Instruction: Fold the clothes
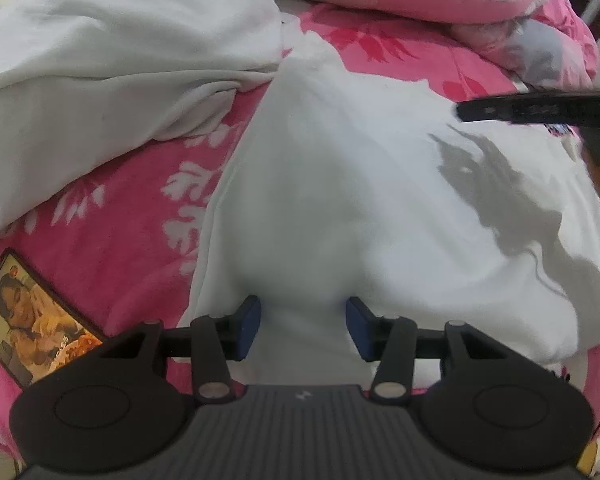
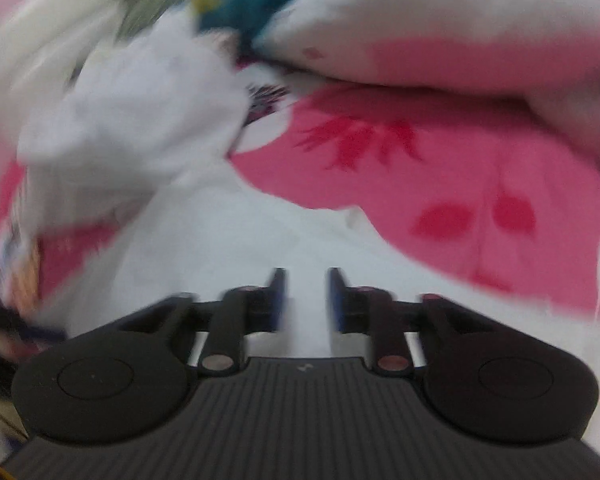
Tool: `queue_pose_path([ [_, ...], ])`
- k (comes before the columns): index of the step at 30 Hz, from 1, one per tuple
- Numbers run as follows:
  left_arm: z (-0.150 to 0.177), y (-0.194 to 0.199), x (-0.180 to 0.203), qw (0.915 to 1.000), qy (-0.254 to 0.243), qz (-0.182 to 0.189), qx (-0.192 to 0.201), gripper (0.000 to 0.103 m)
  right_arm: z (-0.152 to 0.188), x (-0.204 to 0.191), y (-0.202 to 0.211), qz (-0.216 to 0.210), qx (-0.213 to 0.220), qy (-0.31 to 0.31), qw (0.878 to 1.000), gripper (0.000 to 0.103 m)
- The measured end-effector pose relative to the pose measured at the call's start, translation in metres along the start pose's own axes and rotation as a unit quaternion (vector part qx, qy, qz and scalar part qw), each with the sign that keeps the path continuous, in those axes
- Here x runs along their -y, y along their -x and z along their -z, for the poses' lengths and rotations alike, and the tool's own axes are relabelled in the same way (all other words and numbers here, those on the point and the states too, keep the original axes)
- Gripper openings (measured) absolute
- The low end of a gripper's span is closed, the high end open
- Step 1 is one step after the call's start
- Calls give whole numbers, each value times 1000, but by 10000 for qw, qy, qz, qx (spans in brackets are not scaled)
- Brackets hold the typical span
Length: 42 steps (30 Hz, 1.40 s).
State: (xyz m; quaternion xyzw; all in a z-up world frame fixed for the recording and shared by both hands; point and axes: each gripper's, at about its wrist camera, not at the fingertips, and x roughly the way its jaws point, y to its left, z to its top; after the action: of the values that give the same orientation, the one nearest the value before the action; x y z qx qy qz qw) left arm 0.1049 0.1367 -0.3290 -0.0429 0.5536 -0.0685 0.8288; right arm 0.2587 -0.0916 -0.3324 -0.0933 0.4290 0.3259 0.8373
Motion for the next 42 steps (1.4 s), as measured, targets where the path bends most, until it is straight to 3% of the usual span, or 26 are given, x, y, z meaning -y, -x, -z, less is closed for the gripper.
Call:
queue_pose_path([
  [5, 0, 0, 0, 9998, -188, 64, -49, 49, -17, -15, -35, -86, -237, 1294, 9913, 32],
  [14, 2, 1, -4, 9995, -252, 162, -100, 50, -43, -14, -69, -656, -544, 2145, 9730, 30],
  [17, 3, 3, -6, 9995, -242, 178, -109, 49, -48, -11, -75, -793, -613, 2086, 9729, 27],
  [19, 4, 4, -7, 9995, -273, 158, -101, 49, -49, -11, -78, -987, -715, 2068, 9708, 8],
  [21, 5, 4, -6, 9994, -296, 132, -93, 49, -49, -14, -74, -1054, -721, 2170, 9678, 1],
  [27, 7, 4, -6, 9994, -333, 69, -90, 49, -59, -13, -59, -735, -212, 2008, 9766, 0],
  [34, 11, 7, -5, 9988, -478, -29, -60, 49, -47, -15, -85, -354, -229, 2078, 9773, 0],
  [38, 14, 9, -4, 9983, -572, -71, -43, 49, -49, -18, -79, 271, -84, 1924, 9809, 1],
  [40, 15, 10, -4, 9983, -574, -69, -29, 49, -56, -18, -67, 244, 90, 1766, 9839, 1],
  [42, 16, 11, -5, 9984, -554, -60, -17, 49, -60, -25, -58, -258, 173, 1829, 9826, 3],
])
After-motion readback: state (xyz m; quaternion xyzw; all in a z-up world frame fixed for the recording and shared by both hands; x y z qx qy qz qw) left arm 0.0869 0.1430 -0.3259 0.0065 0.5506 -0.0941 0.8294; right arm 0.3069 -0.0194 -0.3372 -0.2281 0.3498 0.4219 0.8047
